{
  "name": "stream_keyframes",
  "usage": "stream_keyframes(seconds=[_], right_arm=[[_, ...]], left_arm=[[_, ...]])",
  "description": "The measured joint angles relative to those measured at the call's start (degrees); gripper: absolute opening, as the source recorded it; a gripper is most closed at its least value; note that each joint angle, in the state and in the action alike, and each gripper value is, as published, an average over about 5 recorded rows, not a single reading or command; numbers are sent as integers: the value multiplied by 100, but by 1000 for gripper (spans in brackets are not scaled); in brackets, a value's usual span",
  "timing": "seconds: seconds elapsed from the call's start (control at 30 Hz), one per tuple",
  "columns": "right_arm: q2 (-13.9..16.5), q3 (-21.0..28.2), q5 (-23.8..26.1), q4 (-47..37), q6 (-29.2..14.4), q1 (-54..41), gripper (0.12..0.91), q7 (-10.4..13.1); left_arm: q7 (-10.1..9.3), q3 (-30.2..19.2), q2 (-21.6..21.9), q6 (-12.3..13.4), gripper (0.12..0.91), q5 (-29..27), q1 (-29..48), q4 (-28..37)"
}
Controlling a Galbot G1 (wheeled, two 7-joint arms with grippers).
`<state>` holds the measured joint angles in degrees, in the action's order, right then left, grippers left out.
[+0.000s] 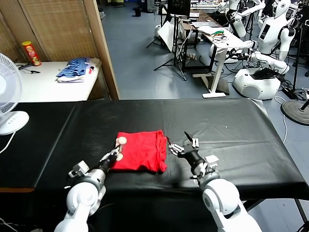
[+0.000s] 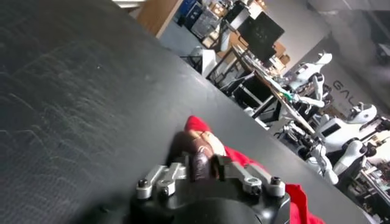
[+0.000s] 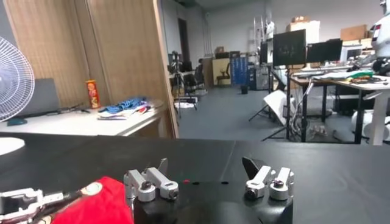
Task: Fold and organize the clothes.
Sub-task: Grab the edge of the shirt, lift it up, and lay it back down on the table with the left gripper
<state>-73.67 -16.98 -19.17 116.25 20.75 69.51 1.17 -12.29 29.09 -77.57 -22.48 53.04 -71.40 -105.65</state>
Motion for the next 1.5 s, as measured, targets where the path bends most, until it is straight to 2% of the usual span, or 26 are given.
stream_keyframes(seconds=[0.1, 0.23, 0.3, 0.53, 0.77, 0.9, 1.0, 1.1, 1.3, 1.5], right_arm=[[-17, -71, 171, 60, 189, 84, 798, 138], [-18, -202, 438, 149, 490, 236, 798, 284], [-14, -289, 499, 208, 577, 333, 798, 311], [-36, -483, 626, 331, 672, 599, 798, 320], [-69, -463, 740, 332, 702, 632, 798, 326], [-97, -444, 768, 328, 701, 659, 798, 319], [-89, -465, 809, 349, 702, 704, 798, 312], [-55, -529, 822, 398, 702, 771, 798, 307], [-1, -651, 820, 483, 729, 909, 798, 294], [58, -609, 759, 510, 790, 941, 798, 164]], left_arm=[[-87, -18, 46, -46, 140, -315, 13, -68], [-222, -40, 250, -172, 137, -779, 65, -149], [-227, -25, 460, -218, 137, -1032, 95, -187], [-122, 258, 1571, -429, 137, -2025, -30, -421], [-32, 885, 2893, -450, 137, -2907, -484, -747], [-62, 1133, 3285, -458, 137, -3277, -695, -1001], [-90, 1059, 3291, -438, 137, -3249, -732, -1231], [-145, 798, 3117, -367, 137, -2906, -695, -1428], [-465, -63, 2560, -300, 137, -2042, -430, -1631], [-624, -889, 2040, -187, 138, -1780, -154, -1584]])
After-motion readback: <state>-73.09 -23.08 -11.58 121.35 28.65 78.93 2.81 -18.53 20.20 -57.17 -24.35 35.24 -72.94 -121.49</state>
